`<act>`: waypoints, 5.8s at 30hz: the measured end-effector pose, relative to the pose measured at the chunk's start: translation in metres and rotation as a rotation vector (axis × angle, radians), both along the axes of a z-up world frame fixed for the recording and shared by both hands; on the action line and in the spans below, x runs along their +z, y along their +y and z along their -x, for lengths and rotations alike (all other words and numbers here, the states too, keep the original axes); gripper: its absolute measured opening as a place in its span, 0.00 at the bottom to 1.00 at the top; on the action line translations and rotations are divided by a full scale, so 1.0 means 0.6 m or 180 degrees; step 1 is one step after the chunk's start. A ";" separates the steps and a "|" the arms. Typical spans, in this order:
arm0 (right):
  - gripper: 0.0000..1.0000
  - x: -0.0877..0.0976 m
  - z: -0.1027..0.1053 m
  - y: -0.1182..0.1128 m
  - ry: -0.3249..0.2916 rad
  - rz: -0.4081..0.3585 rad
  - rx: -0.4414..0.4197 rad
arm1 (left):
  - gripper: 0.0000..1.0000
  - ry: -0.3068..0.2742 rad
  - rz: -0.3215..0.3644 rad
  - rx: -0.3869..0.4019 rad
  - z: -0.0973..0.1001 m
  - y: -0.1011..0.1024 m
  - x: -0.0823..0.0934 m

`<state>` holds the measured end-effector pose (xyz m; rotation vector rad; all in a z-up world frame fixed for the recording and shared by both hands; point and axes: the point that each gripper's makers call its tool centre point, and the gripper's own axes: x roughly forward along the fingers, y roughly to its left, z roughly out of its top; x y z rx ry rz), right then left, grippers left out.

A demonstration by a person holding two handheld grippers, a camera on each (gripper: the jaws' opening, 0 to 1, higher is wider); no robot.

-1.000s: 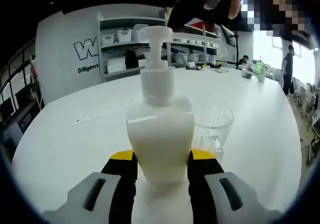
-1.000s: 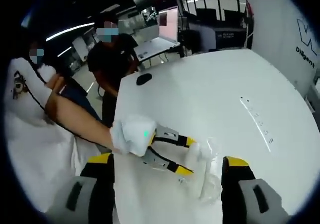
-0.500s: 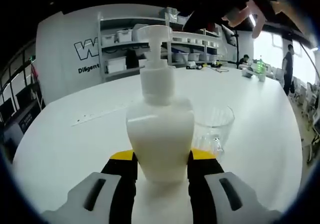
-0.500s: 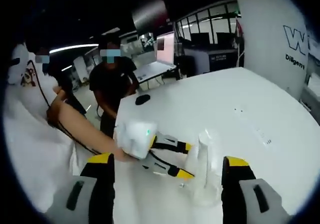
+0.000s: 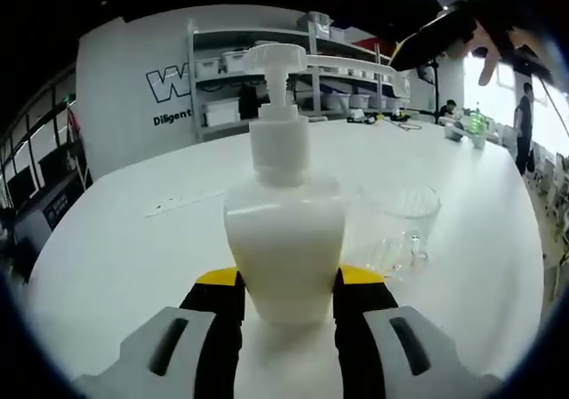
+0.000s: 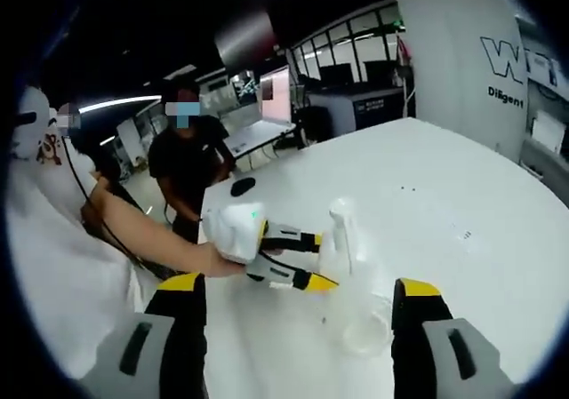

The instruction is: Hold the bottle steady, press the pump all the way down and release, and repeat the specified number of times to dispense into the cup

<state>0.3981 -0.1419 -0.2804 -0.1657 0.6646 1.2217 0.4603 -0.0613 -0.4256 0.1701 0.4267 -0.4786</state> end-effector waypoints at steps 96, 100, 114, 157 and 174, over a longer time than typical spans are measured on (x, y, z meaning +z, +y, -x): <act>0.76 0.005 0.018 -0.003 0.0152 -0.0050 -0.0112 | 0.37 0.0084 0.0058 0.1093 0.016 0.292 -0.003; 0.77 0.003 0.021 -0.003 0.0218 -0.0037 -0.0129 | 0.37 0.0066 0.0038 0.1112 0.016 0.296 -0.003; 0.77 0.003 0.022 0.001 0.0215 -0.0062 -0.0137 | 0.37 0.0087 0.0145 0.1147 0.016 0.313 -0.005; 0.85 -0.014 0.044 -0.024 0.0064 -0.0151 -0.0225 | 0.99 -0.0342 0.0431 0.0892 0.050 0.289 0.049; 0.77 -0.043 0.074 -0.076 0.0088 -0.0077 -0.0342 | 0.99 -0.0107 0.0492 0.0601 0.111 0.281 0.088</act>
